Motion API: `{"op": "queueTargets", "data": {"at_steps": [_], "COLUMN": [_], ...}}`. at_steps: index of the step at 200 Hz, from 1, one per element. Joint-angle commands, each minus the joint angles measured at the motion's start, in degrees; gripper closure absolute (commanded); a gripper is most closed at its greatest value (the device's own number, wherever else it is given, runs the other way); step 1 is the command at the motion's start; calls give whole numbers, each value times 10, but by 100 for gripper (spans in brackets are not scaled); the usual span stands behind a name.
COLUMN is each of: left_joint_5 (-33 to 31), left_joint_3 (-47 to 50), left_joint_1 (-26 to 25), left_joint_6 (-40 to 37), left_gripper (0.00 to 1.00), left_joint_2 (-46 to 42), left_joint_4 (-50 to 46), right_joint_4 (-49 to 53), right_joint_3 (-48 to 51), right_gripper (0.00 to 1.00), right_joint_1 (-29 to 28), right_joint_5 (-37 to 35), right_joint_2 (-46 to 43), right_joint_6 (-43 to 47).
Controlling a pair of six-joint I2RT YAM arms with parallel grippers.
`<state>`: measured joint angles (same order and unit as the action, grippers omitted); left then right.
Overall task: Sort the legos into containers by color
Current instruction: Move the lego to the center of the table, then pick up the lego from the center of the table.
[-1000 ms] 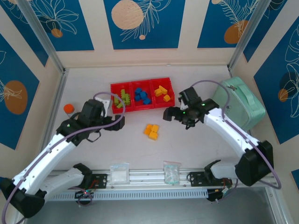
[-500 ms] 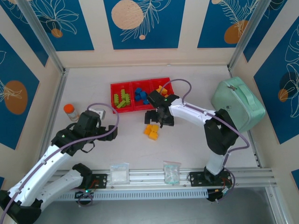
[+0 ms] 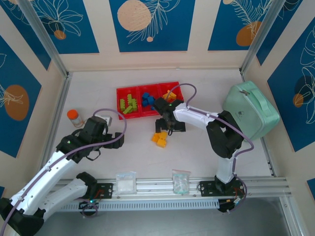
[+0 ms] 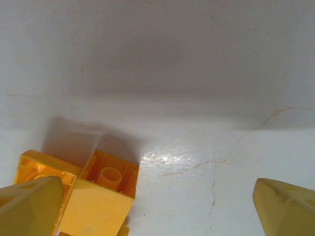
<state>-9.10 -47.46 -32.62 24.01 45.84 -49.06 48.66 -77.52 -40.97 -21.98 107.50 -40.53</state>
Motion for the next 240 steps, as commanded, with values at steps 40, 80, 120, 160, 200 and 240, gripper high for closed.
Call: {"op": "queueTargets", "data": {"at_steps": [40,80,120,160,200,240], "left_joint_5": [1,2,1,-2,1,1], "left_joint_3": [11,11,10,6,6,6], "left_joint_1": [4,4,4,4,4,4], "left_joint_6": [10,10,10,11,12,12], "left_gripper": [1,1,1,1,1,1], "left_joint_2": [8,13,11,7,-6,-14], "left_joint_4": [1,0,-1,-8,-8,-11], "right_joint_4": [2,11,18,-11,-24,-22], "right_joint_3": [62,86,97,97,73,43], "right_gripper": [2,2,1,1,0,16], "right_joint_1": [45,74,93,69,-7,-41], "right_joint_5": [-14,-29,10,107,79,44], "right_joint_2": [-29,-61,-124,-169,-125,-54], "right_joint_6": [30,38,52,7,-65,-59]}}
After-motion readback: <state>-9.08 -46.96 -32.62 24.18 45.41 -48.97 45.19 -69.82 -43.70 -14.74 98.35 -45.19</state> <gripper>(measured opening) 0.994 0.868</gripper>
